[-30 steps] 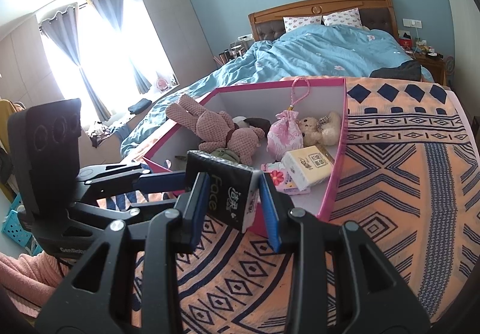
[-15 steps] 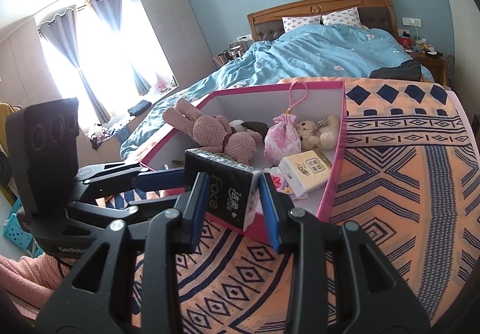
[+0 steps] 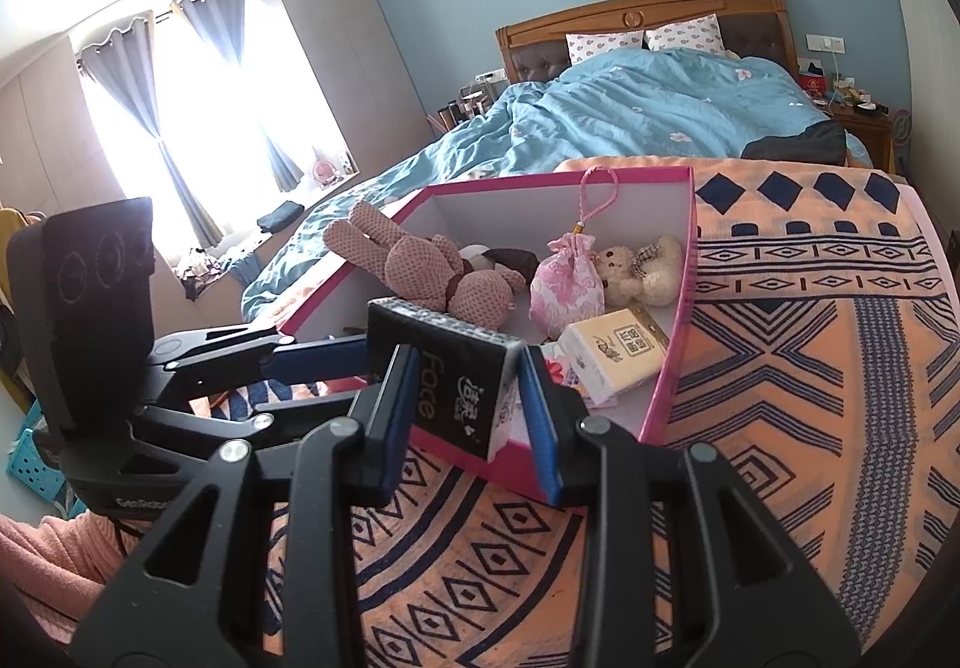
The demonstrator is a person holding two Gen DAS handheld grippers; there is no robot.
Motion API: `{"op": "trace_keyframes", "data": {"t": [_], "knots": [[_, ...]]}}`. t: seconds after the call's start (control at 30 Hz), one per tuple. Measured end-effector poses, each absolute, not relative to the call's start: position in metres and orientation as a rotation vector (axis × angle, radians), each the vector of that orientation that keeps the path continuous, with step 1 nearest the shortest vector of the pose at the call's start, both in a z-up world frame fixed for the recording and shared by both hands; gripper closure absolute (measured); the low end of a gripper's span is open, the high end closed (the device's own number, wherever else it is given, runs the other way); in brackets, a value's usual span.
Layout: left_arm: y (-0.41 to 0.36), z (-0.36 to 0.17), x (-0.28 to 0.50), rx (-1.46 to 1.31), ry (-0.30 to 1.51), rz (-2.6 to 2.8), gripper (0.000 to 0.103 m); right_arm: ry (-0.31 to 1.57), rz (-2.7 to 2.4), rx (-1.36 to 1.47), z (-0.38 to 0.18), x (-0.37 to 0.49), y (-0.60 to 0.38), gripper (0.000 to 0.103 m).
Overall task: Organize objects
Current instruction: 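Carry the black pack over the pink box rim with the right gripper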
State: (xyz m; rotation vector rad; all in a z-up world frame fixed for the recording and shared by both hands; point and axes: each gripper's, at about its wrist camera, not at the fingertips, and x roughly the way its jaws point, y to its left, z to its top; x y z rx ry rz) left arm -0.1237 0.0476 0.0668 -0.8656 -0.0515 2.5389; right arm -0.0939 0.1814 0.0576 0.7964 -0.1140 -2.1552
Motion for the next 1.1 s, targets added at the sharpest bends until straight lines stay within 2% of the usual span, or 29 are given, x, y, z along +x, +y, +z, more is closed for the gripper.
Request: {"op": "trace_keyframes", "data": {"t": [1.1], "knots": [[0.0472, 0.0733, -0.1304, -0.844, -0.057, 2.533, 0.067, -0.119, -2.149, 0.801, 0.0616, -0.1007, 0.1779, 0.065]]}}
